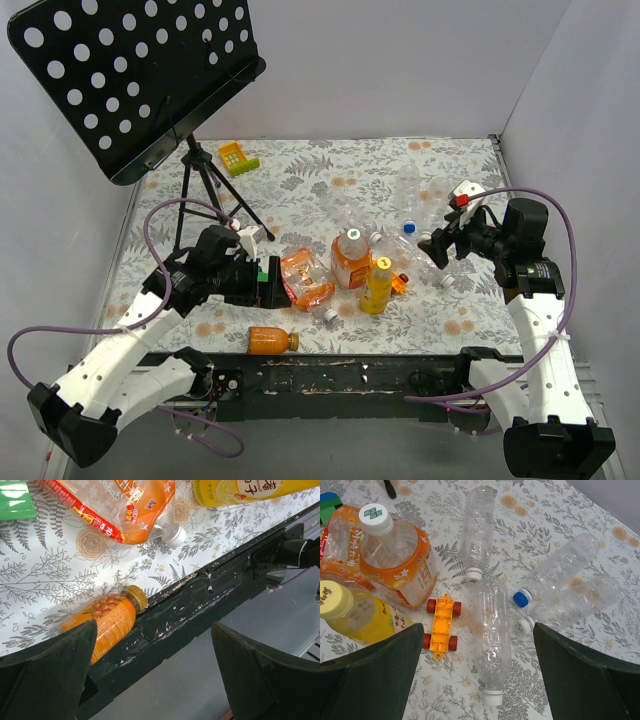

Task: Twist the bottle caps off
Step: Pick up the plastic bottle from the corner of the board.

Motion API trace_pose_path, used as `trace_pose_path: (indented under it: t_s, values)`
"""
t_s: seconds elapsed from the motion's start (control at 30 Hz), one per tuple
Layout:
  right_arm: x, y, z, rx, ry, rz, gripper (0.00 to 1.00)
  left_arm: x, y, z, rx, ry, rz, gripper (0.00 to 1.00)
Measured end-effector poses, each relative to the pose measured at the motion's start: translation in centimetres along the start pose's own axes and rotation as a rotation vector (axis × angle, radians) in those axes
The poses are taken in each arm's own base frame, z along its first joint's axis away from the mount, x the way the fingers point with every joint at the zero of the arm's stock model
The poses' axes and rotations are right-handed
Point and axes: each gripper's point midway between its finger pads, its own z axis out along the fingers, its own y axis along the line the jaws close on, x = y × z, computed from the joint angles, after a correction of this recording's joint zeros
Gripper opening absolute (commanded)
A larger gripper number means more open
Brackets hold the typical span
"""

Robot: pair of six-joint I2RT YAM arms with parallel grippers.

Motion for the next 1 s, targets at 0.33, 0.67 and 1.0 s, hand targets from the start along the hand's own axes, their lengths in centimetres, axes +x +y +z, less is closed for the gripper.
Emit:
trace_pose_path:
  t_s: [0.33, 0.67, 1.0]
  values:
    - [0.5, 0.5, 0.1, -0.021, 0.002, 0.011, 0.98, -3.2, -2.2, -1.0, 0.03, -0.061, 0.163, 0.98]
    - [0.3, 1.0, 0.1, -0.042, -0.011, 0.005, 0.98, -6.0, -2.4, -3.0, 0.041, -0.274, 0.47, 0.98]
    - [0.7, 1.6, 0.2, -0.075, -0.013, 0.016, 0.98, -5.9, -0.8, -4.2, -0.032, -0.281, 0.698, 0.98]
